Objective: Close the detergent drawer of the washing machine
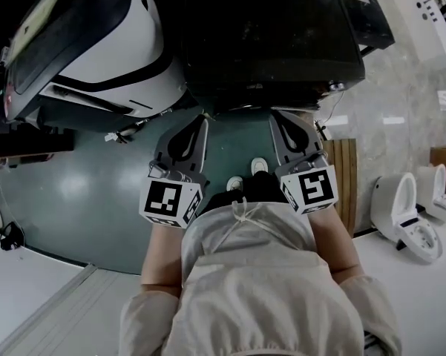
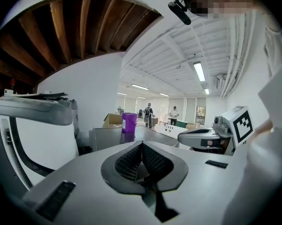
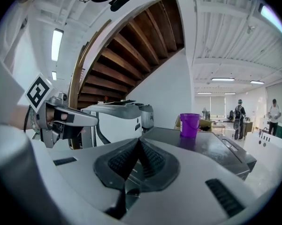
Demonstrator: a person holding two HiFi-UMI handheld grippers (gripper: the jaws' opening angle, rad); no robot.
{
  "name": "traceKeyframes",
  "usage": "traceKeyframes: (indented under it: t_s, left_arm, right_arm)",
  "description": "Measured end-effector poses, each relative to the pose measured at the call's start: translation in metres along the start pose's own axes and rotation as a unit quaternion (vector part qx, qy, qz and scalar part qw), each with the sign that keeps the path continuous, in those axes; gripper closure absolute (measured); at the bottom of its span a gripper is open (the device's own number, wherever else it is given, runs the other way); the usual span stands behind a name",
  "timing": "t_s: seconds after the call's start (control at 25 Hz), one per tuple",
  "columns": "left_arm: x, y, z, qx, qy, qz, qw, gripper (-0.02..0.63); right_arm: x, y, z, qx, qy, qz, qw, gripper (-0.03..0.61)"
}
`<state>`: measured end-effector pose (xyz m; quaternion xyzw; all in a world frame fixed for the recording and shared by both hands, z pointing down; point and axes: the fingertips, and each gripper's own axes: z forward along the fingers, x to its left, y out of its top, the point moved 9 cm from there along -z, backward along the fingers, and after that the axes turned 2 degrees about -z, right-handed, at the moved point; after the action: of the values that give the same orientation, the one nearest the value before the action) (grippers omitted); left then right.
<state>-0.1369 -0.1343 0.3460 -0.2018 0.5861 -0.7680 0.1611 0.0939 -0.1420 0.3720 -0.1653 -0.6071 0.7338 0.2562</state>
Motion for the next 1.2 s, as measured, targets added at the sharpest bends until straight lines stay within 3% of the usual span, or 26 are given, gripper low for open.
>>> traceKeyframes:
  t_s: [0.48,0.88,1.2]
  left_arm:
    - [-0.001,0.073,-0.061,-0.073,0.015,0.048,0.996,0.594]
    - [-0.019,0.076,-0.067,-0.057,-0.038,0.08,0.9944,0.594]
    - [-0.014,0.07,-0.07,-0.056,-0.039,0.07,0.9952,0.594]
  right_arm:
    - [0.014,0.068,-0.039,-0.065,-0.013,-0.029,0.997,0.574]
    - [0.02,0.068,-0.049,-0.058,-0.026,-0.031,0.997,0.575]
    - [0.027,0.064,-0.054,-0.046,-0.017,-0.018,0.999,0.575]
